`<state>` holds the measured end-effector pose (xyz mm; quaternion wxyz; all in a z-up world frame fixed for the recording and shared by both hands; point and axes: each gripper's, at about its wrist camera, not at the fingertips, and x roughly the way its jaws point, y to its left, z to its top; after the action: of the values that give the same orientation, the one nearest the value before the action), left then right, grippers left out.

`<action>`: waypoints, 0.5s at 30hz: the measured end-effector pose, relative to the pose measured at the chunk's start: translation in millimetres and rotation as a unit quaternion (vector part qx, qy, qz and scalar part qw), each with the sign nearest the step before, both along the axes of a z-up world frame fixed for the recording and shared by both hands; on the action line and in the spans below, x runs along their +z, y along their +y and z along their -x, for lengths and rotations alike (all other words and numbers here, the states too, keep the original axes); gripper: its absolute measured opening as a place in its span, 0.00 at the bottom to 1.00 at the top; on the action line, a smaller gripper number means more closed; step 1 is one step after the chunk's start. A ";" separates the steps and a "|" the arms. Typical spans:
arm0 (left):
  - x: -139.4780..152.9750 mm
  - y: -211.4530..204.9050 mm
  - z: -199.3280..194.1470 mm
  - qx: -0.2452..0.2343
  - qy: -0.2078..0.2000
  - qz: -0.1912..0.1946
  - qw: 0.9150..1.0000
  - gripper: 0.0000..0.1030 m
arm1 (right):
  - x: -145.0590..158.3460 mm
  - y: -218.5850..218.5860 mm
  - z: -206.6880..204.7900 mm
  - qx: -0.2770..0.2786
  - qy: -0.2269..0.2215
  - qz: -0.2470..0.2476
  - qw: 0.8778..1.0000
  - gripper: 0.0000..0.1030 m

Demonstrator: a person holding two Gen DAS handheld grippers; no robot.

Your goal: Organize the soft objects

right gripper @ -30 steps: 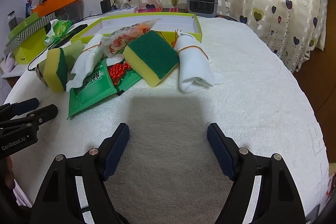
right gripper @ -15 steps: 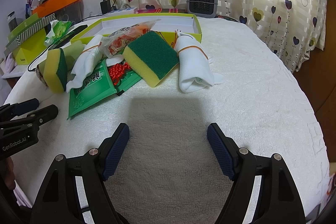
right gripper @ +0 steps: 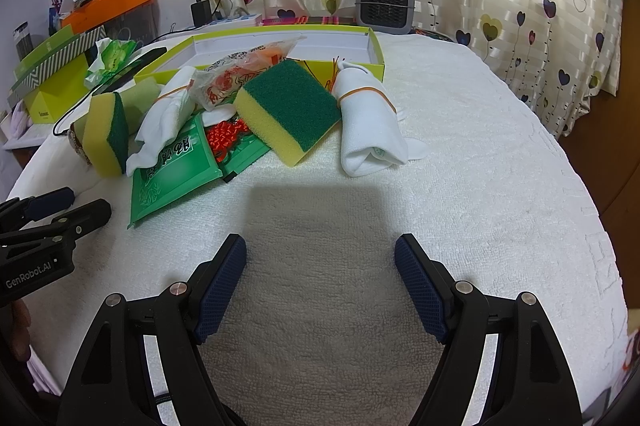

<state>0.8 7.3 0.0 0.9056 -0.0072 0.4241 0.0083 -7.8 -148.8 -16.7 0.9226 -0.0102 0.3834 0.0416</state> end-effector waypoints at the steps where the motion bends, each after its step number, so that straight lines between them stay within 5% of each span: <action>1: -0.1 0.3 0.0 0.000 0.000 0.000 1.000 0.65 | 0.0 0.0 0.0 0.000 0.000 0.000 1.000 0.75; 15: 3.3 -3.9 2.3 0.003 -0.002 -0.001 1.000 0.65 | 0.2 0.1 0.0 0.000 0.000 0.000 1.000 0.75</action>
<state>-1.5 3.5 3.3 0.9065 -0.0072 0.4220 0.0114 -7.9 -148.7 -16.5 0.9227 -0.0100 0.3832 0.0417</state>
